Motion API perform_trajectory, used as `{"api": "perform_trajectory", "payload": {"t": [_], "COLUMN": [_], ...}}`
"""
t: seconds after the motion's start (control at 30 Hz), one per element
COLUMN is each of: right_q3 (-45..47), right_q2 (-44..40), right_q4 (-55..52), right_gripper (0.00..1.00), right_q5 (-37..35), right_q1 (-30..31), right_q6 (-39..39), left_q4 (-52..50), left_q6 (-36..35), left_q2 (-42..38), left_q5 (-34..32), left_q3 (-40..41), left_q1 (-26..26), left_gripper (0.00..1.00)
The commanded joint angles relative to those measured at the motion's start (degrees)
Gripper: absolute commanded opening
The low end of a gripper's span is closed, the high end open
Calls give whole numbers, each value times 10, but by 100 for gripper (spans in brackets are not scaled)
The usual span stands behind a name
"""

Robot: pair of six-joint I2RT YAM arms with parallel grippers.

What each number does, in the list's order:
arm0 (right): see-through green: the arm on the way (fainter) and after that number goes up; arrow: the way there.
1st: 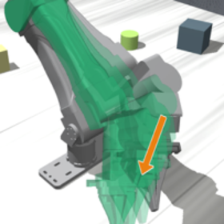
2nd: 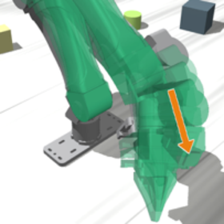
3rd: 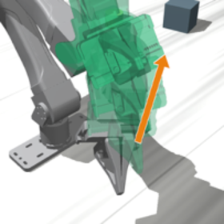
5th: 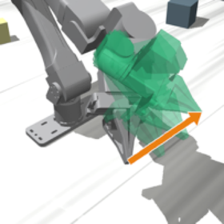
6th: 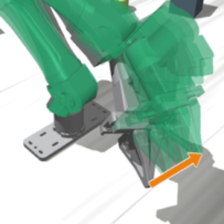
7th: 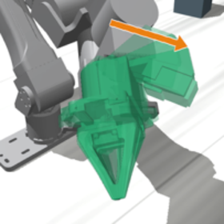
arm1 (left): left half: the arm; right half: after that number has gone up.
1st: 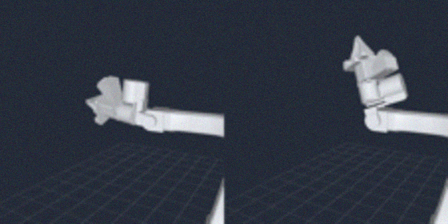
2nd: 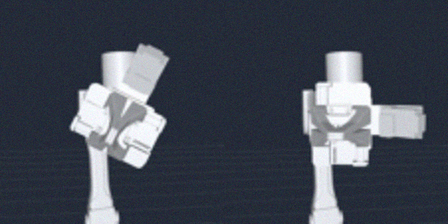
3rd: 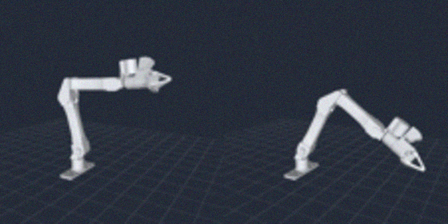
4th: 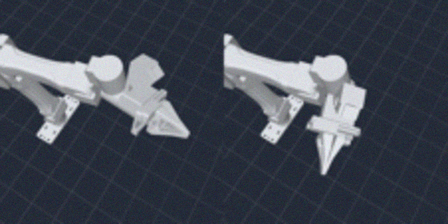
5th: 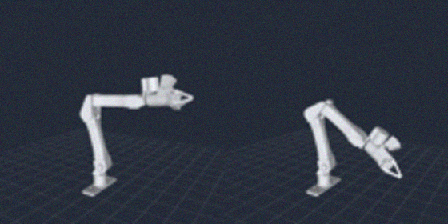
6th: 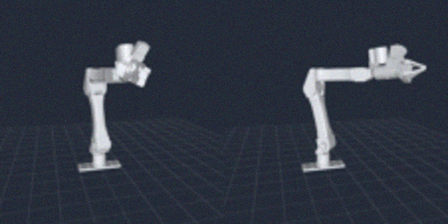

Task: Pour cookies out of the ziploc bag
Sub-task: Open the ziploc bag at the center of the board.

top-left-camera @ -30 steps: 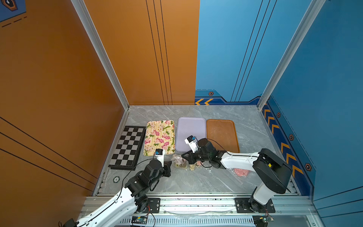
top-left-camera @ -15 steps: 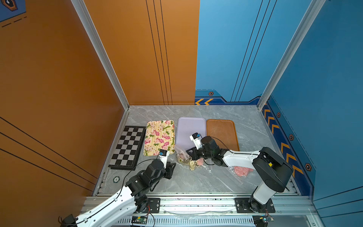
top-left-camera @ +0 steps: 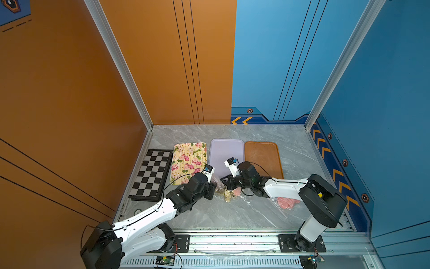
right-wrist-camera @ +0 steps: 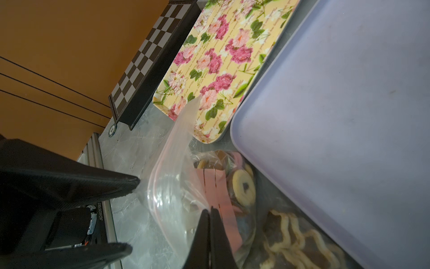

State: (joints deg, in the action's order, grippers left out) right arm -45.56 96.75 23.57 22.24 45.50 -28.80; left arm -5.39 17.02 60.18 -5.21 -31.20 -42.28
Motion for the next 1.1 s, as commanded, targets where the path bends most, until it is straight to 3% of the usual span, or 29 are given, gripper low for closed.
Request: {"api": "perform_trajectory", "payload": {"t": [0.0,0.07,0.2,0.23,0.37,0.67,0.87,0.97,1.0,1.07], "right_q3": [-8,-8,-9,-9,-9,-10,-9,-7,-7,-6], "right_q2": [8,7,10,10,8,10,8,7,7,8], "right_q4": [-5,-3,-1,0,-3,-23,-36,-26,-23,-11], "right_gripper": [0,0,0,0,0,0,0,0,0,0], "right_q5": [8,10,15,16,14,-10,-26,-17,-13,-1], "right_q1": [4,6,6,6,6,0,-4,-3,-2,-1], "right_q6": [6,6,6,7,10,3,1,0,0,0], "left_q4": [-4,1,0,2,5,-45,-49,-21,0,38], "left_q6": [-31,-36,-36,-35,-24,57,79,59,49,32], "left_q2": [25,39,55,53,25,-97,-134,-139,-141,-138], "left_q5": [24,31,36,36,16,-97,-117,-61,-31,20], "left_q3": [-25,-32,-39,-36,-13,57,88,94,98,98], "left_q1": [9,11,11,10,9,10,12,12,12,6], "left_gripper": [39,35,2,0,0,0,0,0,5,24]}}
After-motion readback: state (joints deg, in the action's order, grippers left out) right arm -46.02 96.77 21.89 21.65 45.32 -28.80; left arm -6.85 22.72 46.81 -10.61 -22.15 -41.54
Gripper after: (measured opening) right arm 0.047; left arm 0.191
